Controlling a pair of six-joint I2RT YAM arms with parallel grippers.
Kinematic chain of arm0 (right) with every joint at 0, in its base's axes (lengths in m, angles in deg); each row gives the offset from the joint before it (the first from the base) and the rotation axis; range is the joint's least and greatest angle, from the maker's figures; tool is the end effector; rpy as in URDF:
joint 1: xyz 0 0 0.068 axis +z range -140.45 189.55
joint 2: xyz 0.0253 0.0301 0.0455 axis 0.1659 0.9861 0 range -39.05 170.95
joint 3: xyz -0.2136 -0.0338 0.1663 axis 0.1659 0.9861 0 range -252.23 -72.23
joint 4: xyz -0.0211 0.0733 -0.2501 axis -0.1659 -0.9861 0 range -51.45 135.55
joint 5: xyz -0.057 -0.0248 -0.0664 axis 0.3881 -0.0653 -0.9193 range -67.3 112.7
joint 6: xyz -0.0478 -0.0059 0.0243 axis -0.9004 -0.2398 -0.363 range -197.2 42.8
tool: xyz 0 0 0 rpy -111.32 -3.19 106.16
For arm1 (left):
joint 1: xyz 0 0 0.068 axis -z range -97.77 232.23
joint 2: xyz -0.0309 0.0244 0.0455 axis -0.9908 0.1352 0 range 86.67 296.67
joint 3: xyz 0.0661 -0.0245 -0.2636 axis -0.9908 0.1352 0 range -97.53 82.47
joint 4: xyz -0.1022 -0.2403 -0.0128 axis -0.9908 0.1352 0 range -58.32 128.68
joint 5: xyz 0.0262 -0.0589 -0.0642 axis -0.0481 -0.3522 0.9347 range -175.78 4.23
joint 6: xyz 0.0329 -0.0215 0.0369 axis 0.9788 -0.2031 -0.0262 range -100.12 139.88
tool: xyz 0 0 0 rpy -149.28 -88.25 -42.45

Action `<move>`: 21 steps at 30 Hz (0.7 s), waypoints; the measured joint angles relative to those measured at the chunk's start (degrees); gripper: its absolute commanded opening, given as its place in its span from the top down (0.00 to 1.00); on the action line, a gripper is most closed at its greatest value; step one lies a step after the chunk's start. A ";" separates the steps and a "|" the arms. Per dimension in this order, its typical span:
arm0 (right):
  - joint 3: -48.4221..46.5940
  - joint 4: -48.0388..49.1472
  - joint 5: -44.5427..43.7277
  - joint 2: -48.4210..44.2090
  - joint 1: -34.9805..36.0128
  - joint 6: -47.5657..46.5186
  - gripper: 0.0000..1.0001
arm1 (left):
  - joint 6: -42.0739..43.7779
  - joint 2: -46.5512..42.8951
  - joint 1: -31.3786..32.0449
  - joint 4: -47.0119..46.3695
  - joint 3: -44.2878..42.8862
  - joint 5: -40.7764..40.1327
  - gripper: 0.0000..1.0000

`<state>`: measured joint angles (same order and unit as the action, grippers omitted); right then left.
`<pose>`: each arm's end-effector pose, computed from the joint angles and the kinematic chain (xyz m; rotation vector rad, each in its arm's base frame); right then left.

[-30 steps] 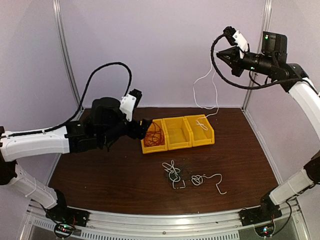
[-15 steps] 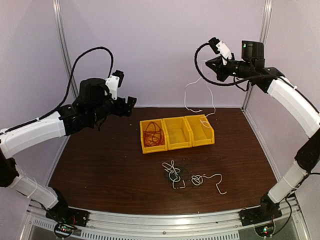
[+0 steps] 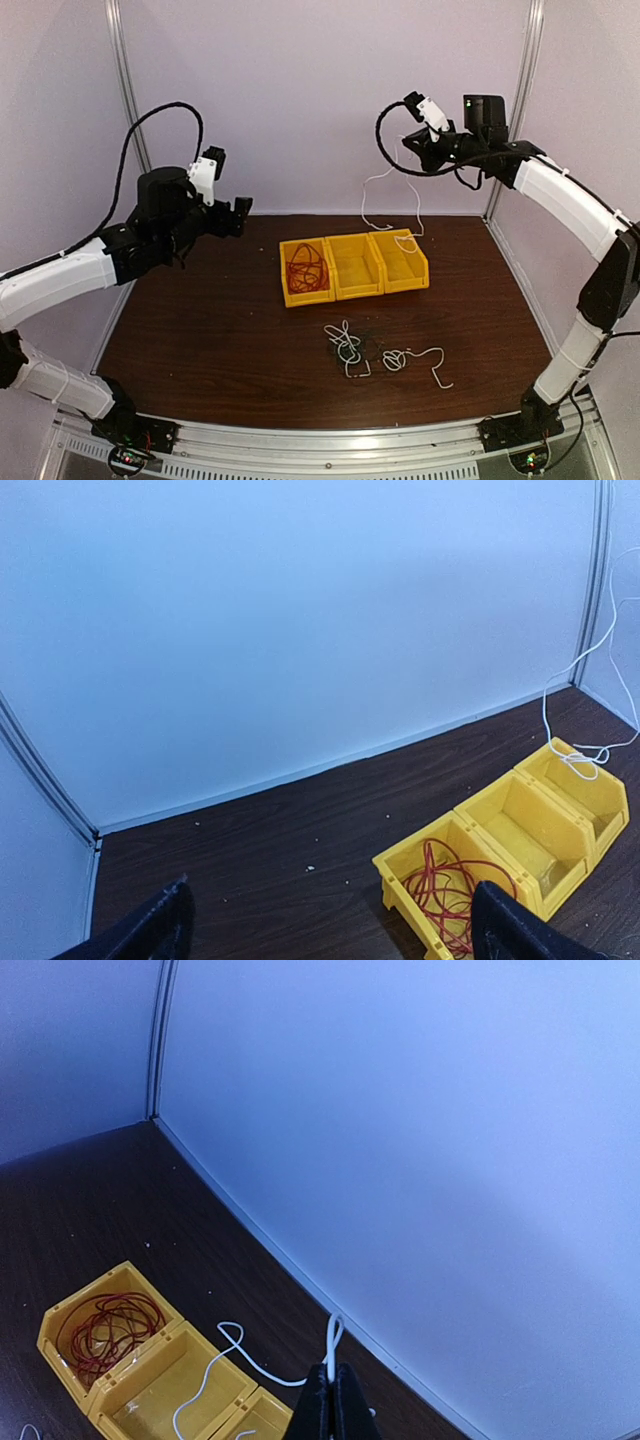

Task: Untangle the cables
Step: Place the untangled cable in the bin.

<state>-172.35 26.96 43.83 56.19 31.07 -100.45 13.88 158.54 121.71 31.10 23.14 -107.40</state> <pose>0.3556 0.1540 0.4317 -0.9219 1.5512 0.3118 0.2359 -0.1774 0.3477 0.2448 1.7537 -0.2399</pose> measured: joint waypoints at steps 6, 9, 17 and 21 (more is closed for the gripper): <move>1.20 0.92 -0.04 0.17 -0.15 0.79 1.00 | 0.52 -0.79 0.00 -1.20 0.13 -0.87 0.03; 3.87 2.32 -0.09 0.09 -0.48 0.85 1.00 | 0.68 -0.79 0.00 -1.31 0.48 -1.40 0.03; 12.52 4.09 -0.90 0.02 -3.17 1.46 1.00 | 1.09 -0.59 0.00 -1.44 0.83 -2.05 0.03; 14.05 5.09 -2.01 0.26 -5.20 2.78 1.00 | 1.25 -0.59 0.00 -1.46 0.83 -2.21 0.03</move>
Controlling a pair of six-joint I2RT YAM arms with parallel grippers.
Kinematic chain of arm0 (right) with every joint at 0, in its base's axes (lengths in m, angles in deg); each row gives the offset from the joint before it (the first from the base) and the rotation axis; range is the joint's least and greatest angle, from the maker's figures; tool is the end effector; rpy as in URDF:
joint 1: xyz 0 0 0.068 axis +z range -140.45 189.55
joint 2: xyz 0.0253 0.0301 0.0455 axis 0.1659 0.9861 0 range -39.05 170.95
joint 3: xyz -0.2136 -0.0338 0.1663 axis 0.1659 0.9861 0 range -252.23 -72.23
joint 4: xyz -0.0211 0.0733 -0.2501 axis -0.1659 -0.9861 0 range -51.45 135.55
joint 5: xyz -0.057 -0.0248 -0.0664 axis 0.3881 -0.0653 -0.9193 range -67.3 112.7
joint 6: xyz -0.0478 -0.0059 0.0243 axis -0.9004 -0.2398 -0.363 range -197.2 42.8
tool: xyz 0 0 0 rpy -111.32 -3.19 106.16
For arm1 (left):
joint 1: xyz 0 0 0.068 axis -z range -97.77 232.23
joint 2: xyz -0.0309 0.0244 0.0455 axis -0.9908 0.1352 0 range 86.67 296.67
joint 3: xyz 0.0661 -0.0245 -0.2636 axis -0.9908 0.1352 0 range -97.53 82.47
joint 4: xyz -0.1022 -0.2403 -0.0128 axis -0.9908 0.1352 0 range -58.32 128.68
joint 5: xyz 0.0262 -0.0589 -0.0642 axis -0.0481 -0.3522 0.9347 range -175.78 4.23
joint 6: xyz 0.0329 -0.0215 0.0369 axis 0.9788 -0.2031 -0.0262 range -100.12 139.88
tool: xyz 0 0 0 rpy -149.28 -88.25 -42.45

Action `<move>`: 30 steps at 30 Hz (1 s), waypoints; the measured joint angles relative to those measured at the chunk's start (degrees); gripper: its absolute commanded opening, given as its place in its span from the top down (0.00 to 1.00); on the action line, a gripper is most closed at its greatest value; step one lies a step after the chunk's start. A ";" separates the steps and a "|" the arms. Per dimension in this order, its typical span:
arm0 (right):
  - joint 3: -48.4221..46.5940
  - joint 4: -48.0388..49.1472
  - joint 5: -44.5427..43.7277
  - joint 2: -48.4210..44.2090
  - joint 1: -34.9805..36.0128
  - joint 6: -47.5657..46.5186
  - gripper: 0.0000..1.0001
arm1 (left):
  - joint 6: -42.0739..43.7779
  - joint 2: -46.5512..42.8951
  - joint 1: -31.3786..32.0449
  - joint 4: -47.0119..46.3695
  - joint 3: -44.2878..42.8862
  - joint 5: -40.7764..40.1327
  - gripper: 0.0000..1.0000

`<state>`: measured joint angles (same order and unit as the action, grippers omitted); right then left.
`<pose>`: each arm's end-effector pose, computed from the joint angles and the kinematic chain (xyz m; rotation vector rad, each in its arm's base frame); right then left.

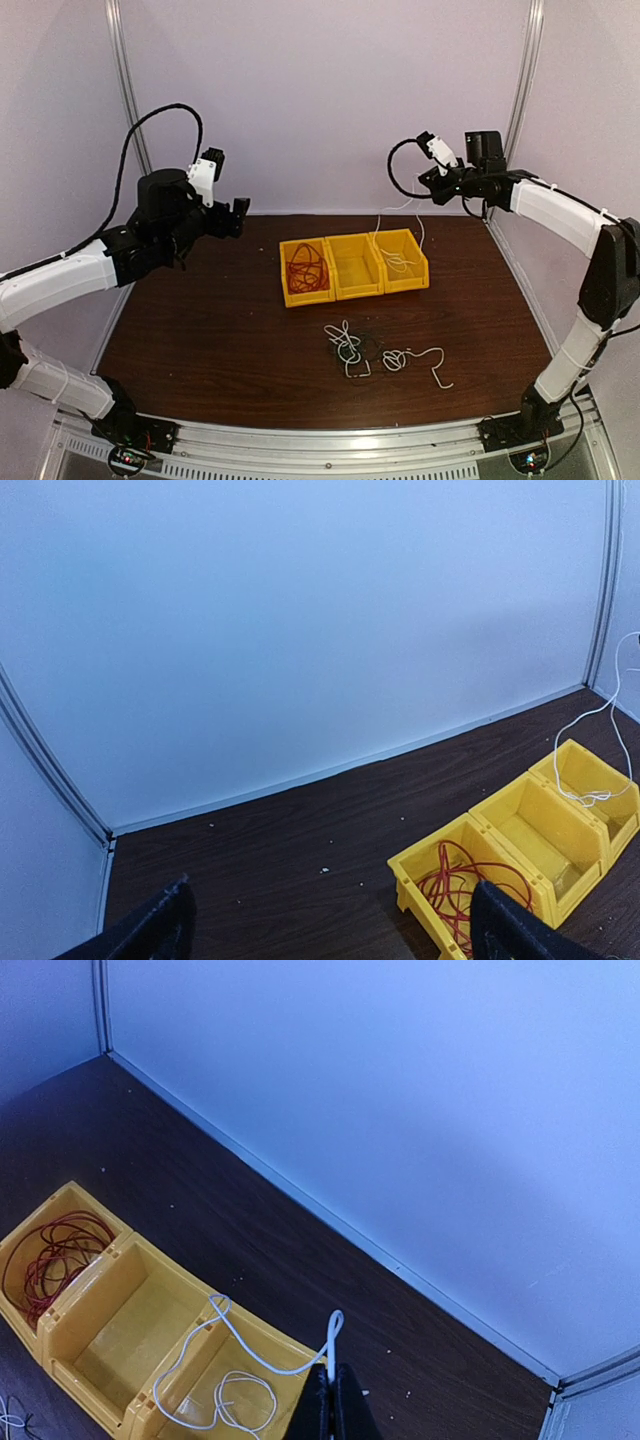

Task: Untangle the cables
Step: Place the untangled cable in the bin.

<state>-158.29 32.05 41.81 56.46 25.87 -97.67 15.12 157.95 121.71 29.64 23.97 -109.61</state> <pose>0.3768 0.1225 0.3533 -0.8203 1.7784 0.2807 0.2347 -0.1747 0.3481 0.2264 1.7314 -0.2001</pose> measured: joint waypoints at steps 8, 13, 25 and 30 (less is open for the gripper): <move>0.42 -1.55 0.59 3.30 -1.55 0.96 1.00 | 0.24 0.00 0.00 0.00 0.00 -0.02 0.04; 0.42 -4.55 1.77 5.99 -0.85 0.92 1.00 | 0.33 0.00 0.00 0.02 0.00 0.00 0.04; -4.20 -10.97 6.23 15.21 3.10 0.83 1.00 | 0.37 0.02 0.00 0.02 0.02 0.00 0.04; -7.52 -13.40 6.86 15.78 5.33 0.72 1.00 | 0.37 0.02 0.00 0.02 0.00 0.02 0.04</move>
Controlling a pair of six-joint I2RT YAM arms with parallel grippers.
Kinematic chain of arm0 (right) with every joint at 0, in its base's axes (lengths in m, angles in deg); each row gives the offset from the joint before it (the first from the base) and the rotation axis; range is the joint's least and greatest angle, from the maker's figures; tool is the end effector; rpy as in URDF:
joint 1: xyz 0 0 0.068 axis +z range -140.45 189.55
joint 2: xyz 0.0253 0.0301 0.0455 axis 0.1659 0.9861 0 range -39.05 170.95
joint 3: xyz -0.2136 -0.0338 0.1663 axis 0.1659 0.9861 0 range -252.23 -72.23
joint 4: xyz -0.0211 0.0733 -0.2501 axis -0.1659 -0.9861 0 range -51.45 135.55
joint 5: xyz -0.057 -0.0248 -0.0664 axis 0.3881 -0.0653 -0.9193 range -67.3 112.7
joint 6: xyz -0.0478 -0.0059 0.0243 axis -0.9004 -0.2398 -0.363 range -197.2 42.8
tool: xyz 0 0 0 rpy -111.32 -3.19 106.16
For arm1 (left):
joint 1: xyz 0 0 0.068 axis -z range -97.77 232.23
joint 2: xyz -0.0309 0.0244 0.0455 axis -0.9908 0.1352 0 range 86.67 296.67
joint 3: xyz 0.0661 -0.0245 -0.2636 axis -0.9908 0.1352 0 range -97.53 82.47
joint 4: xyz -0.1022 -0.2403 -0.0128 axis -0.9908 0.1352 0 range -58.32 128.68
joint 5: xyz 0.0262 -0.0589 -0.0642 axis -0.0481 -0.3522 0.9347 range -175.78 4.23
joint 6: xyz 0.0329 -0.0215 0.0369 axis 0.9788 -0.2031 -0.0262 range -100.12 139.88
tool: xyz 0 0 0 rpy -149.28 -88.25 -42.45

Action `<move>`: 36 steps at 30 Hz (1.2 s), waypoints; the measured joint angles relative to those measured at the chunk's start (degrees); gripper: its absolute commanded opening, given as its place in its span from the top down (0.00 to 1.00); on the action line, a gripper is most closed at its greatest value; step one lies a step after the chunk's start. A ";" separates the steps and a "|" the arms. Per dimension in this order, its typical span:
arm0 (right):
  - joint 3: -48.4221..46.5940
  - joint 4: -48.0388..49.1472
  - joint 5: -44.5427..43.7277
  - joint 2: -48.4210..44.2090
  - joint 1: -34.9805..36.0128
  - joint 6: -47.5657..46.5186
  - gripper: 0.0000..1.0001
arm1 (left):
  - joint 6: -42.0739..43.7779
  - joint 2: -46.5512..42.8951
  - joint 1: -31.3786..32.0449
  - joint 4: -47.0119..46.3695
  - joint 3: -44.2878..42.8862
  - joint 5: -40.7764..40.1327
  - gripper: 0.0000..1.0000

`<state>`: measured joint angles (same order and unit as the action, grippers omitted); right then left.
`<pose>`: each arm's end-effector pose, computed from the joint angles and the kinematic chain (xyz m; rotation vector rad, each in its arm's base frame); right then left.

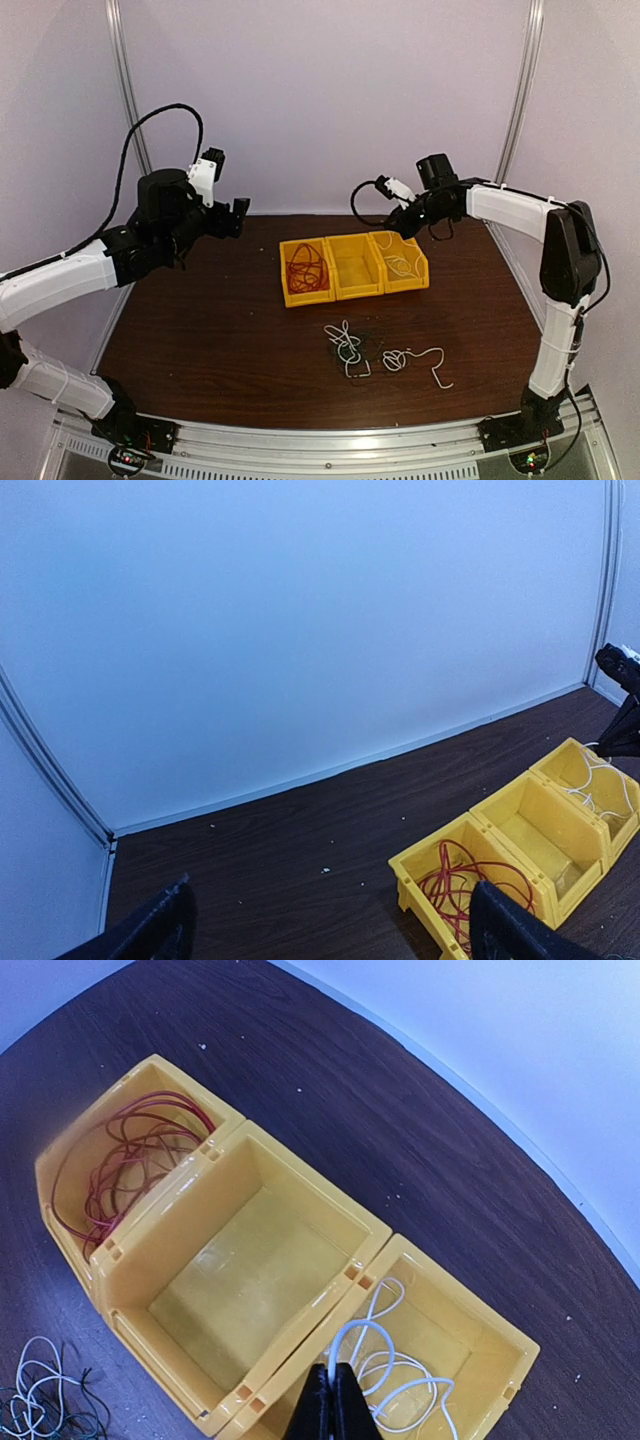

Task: Untangle the cables
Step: Place the untangled cable in the bin.

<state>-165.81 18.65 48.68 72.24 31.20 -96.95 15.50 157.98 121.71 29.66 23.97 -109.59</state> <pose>0.4060 0.1779 0.2677 -1.0223 2.0763 0.5474 0.2348 -0.1748 0.3479 0.2327 1.7312 -0.1952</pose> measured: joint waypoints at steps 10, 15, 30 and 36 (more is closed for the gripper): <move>-0.76 -0.72 -0.24 -2.12 4.07 -0.24 1.00 | 0.00 0.00 0.00 0.00 0.02 0.50 0.04; -0.31 0.11 -0.26 -1.90 2.58 0.28 1.00 | 0.00 -0.02 0.00 0.00 0.02 0.50 0.04; 0.52 0.72 -1.38 9.11 -1.25 1.27 1.00 | 0.00 0.00 0.00 0.00 0.00 0.70 0.04; 0.52 0.66 -3.17 9.81 -1.11 1.62 1.00 | 0.00 0.00 0.00 0.02 0.00 0.96 0.04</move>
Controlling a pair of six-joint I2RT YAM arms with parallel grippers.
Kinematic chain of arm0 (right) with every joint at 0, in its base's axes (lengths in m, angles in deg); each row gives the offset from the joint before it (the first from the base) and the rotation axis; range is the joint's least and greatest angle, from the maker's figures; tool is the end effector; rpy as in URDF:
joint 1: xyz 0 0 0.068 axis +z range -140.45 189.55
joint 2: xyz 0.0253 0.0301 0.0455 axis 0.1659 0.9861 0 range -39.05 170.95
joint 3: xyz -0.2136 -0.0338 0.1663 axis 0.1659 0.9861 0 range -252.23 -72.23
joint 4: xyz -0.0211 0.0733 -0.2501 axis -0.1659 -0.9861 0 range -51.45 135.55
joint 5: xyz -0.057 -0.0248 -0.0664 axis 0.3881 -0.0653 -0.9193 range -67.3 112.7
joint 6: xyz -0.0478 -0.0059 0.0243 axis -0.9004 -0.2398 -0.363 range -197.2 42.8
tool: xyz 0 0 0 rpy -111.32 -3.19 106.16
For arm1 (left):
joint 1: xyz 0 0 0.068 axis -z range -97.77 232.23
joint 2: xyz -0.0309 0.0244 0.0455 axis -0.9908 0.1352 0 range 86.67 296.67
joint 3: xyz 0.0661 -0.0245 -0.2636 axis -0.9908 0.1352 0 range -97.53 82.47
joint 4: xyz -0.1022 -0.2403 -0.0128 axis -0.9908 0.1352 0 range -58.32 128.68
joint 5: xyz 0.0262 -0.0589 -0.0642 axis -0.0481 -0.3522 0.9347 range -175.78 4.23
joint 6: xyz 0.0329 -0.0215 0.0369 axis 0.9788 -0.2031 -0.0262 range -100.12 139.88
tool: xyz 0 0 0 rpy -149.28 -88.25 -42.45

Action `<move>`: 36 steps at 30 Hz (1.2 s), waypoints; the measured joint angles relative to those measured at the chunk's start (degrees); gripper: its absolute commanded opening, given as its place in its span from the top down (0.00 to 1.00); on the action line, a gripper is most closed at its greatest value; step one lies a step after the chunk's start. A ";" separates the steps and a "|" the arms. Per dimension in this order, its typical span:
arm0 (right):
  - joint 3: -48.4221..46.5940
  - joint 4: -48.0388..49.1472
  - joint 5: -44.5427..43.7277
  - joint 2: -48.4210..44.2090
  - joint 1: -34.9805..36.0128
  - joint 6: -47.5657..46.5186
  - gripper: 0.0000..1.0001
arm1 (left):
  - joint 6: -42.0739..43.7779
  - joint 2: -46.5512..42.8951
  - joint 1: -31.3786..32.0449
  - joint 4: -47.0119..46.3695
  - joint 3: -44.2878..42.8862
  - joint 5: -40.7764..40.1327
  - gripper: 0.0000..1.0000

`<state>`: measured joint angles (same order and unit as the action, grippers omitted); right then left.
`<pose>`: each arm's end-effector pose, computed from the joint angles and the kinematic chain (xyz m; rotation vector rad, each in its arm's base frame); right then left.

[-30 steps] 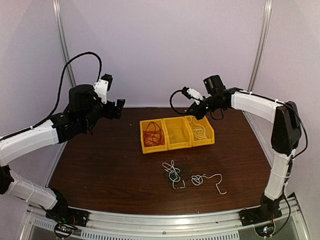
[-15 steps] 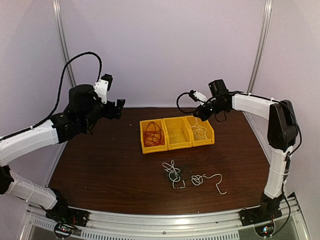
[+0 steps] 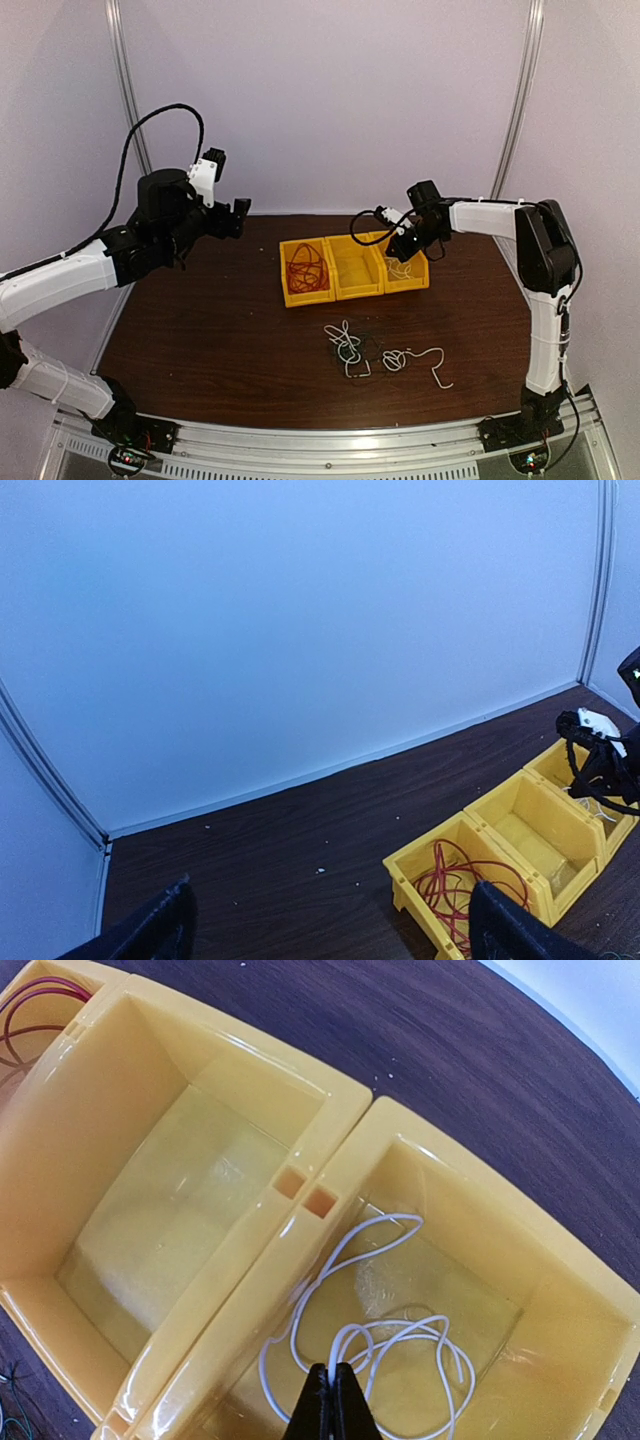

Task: Untangle the cables
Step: Place the untangled cable in the bin, then pick up the untangled cable from the center of the board.

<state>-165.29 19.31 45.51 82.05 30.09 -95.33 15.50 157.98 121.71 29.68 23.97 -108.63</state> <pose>0.4289 0.1754 0.1906 -0.9737 2.2874 0.5172 0.2346 -0.1754 0.3478 0.2453 1.7317 -0.2094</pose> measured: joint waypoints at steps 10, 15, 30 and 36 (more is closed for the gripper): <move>0.02 -0.46 -1.29 0.00 0.00 -0.09 0.74 | -0.02 0.00 0.00 0.00 0.00 0.96 0.04; 1.88 -1.49 -2.49 -2.03 0.00 -0.26 0.64 | -0.02 0.00 0.00 0.00 0.00 1.36 0.04; 18.49 -1.84 -3.54 -32.61 0.00 -5.20 0.58 | 0.76 3.56 0.00 0.07 0.00 6.93 0.12; 33.16 -3.93 4.83 -38.66 0.00 -12.79 0.58 | 1.75 6.64 0.00 -0.02 0.00 17.44 0.30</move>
<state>-132.13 15.37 50.34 43.39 30.09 -108.12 17.24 164.62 121.71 29.66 23.97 -91.18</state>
